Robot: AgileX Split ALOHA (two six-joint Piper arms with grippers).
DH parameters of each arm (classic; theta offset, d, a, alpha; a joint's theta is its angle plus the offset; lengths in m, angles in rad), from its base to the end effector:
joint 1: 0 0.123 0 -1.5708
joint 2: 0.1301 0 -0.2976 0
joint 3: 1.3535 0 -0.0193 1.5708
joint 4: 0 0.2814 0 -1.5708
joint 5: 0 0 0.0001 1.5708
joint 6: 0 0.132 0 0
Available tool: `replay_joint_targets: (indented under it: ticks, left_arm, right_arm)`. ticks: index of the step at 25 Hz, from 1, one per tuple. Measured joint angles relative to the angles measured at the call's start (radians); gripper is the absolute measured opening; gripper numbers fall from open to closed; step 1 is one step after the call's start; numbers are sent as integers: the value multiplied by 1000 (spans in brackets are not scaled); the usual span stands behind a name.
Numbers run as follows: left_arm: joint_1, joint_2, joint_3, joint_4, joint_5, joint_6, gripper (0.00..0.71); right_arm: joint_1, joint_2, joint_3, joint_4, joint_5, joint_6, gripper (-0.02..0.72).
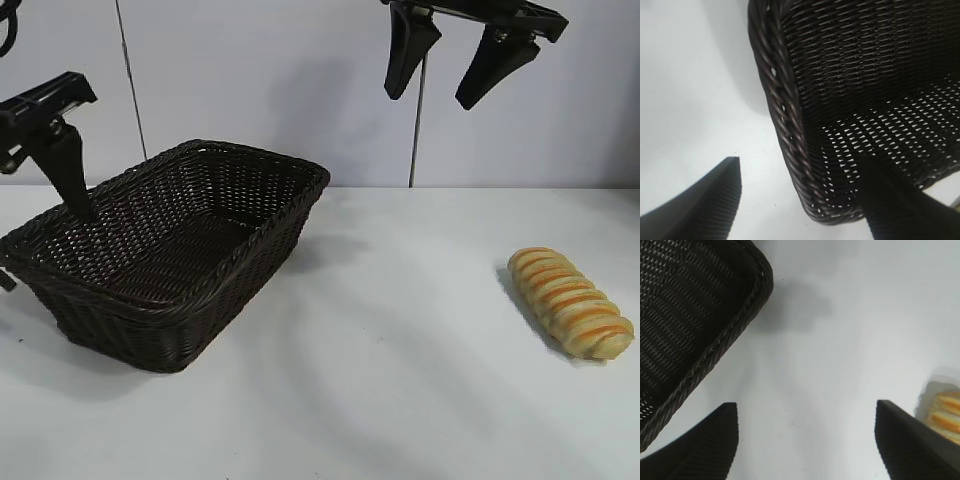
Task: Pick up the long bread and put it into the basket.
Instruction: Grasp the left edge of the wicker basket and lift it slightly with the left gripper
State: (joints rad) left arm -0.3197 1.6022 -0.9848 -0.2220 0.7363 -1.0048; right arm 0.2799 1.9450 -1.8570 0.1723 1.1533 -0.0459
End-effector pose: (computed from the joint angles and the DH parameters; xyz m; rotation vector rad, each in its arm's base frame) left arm 0.3175 -0.1257 0.1670 -1.1937 2.7201 -0.4839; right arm 0.4542 0.1521 0.2837 -0.3937 2.7043 0.3017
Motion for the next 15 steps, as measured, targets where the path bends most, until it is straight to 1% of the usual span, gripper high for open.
replay_joint_targets:
  ticks: [7,10,15]
  left_arm:
    - [0,100,0,0,-36,0,487]
    - [0,140,0,0,-73,0,487]
    - [0,159,0,-1,-121,0,479]
  right_arm:
    - [0,0,0,0,0,0,548]
    - [0,0,0,0,0,0,548]
    - [0,0,0,0,0,0,548]
